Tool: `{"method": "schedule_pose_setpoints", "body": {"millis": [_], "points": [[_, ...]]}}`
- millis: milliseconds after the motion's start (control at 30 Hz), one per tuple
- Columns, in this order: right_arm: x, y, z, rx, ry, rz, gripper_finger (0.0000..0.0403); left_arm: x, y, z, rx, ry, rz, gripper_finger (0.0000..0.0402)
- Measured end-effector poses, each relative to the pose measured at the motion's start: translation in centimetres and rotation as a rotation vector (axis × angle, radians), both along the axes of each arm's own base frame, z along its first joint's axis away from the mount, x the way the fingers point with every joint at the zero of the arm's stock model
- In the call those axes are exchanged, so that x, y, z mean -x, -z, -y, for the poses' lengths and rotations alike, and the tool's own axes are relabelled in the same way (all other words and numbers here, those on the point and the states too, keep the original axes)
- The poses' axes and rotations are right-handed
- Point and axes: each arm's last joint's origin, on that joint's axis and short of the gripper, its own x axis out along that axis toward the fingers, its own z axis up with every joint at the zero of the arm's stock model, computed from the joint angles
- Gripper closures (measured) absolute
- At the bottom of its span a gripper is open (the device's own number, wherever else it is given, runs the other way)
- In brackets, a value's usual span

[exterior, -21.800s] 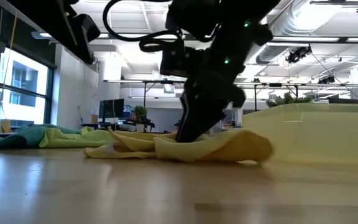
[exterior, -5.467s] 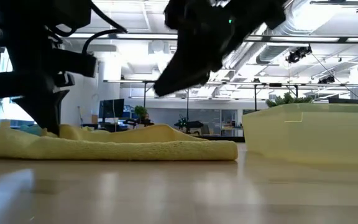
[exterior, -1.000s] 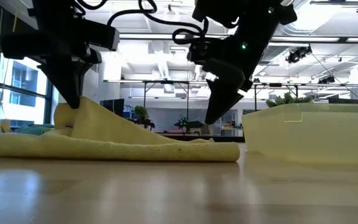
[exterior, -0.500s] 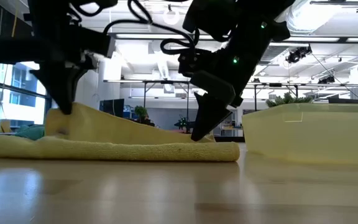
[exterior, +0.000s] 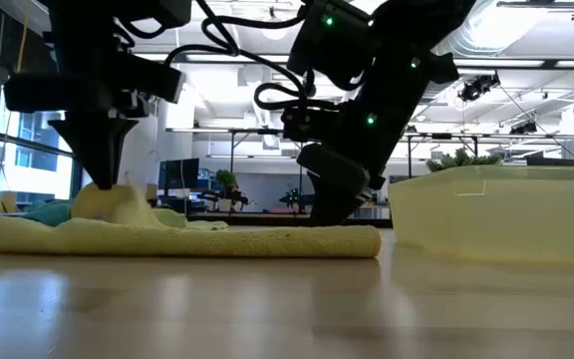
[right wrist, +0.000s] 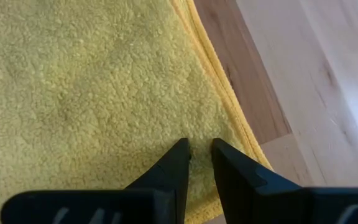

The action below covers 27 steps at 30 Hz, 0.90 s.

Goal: Roll microfiber towels into tight, uniform cylinder then place into a basket
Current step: Fold the yellow microfiber towel

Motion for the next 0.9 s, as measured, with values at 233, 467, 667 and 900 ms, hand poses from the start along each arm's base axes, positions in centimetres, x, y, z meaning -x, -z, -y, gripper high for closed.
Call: {"method": "schedule_pose_setpoints", "body": {"millis": [233,467,667,900], "points": [[0.3,0.2,0.0,-0.013,0.031,-0.026,0.0337,0.1,0.1,0.4,0.144,0.003,-0.029,0.0284],[0.4,0.2,0.1,-0.013,0.034,-0.043,0.0337,0.4,0.1,2.0,0.238,0.031,-0.052,0.0289],[0.5,0.3,0.1,-0.022,0.05,-0.043,0.0337,-0.5,0.0,3.5,0.272,0.06,0.079,0.0291],[0.5,0.4,0.1,-0.025,0.049,-0.046,0.0337,-0.8,0.0,3.9,0.119,0.016,0.181,0.0291]]}}
